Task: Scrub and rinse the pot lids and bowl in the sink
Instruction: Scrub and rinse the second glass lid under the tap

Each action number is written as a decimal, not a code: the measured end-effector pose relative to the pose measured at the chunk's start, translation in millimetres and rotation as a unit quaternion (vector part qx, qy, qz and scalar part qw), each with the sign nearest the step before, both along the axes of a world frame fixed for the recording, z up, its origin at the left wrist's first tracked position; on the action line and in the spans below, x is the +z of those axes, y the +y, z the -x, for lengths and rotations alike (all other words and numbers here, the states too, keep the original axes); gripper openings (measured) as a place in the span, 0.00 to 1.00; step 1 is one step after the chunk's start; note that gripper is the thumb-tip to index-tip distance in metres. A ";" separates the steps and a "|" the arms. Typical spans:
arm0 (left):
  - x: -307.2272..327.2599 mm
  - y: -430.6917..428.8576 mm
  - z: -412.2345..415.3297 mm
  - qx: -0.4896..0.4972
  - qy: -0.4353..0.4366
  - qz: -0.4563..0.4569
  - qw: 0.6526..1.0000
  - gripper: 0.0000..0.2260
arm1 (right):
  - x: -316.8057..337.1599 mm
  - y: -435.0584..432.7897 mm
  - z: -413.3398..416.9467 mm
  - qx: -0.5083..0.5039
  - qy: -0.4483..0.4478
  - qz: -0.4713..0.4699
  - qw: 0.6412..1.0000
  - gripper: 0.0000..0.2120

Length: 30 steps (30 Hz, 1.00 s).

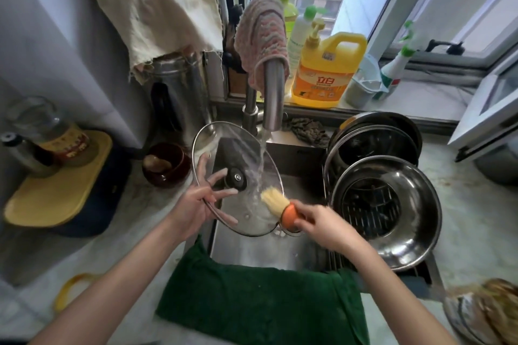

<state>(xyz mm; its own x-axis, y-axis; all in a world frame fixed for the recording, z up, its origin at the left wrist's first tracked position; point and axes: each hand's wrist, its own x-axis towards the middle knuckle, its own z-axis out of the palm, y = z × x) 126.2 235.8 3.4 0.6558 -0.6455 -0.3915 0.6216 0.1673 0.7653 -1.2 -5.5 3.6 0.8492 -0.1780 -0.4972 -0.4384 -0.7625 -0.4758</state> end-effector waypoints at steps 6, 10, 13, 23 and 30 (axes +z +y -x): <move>-4.6 0.5 -3.1 0.043 0.003 -0.002 0.999 0.41 | -11.7 6.9 24.4 -0.195 -0.056 -0.260 0.944 0.08; -0.9 7.5 -7.9 0.024 -0.016 0.005 1.000 0.45 | -31.8 10.5 7.8 -0.373 -0.087 -0.319 0.867 0.11; 5.6 13.1 -11.3 -0.001 -0.018 0.020 1.000 0.46 | -43.7 22.3 -7.5 -0.421 -0.105 -0.438 0.788 0.06; 18.6 25.9 -49.4 -0.125 0.009 0.091 0.988 0.41 | -35.5 35.1 -22.4 -0.398 -0.122 -0.713 0.564 0.23; 31.7 -1.1 -73.5 -0.061 -0.035 -0.107 0.992 0.34 | -5.3 15.4 -11.4 -0.350 -0.181 -0.683 0.615 0.32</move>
